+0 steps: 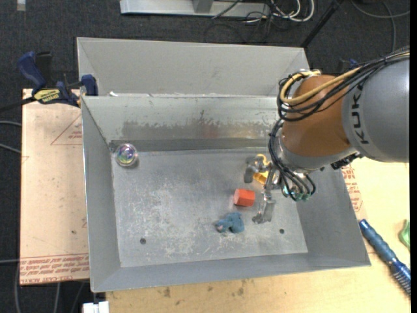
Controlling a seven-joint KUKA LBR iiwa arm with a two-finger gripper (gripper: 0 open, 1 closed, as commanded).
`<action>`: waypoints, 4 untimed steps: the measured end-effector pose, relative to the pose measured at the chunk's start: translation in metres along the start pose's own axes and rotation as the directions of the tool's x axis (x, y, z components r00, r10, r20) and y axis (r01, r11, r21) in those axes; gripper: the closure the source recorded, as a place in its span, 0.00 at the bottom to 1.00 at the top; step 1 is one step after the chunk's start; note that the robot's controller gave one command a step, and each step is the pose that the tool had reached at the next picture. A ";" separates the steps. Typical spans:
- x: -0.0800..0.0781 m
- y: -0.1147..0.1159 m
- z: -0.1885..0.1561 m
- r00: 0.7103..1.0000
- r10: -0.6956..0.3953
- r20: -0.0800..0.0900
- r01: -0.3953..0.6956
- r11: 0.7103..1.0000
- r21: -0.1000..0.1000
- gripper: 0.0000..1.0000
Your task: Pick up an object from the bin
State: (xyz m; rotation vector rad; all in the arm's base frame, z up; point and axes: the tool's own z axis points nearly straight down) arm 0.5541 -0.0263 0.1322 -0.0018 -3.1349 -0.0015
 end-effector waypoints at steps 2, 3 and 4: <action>-0.016 0.018 0.059 0.702 -0.712 0.014 0.712 0.703 0.011 0.00; -0.015 0.016 0.060 0.704 -0.711 0.006 0.711 0.704 0.007 1.00; -0.007 -0.012 -0.126 0.657 -0.754 0.011 0.754 0.657 0.014 1.00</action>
Offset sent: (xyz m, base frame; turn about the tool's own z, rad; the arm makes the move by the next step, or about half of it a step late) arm -0.0233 0.0121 -0.0622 -0.3525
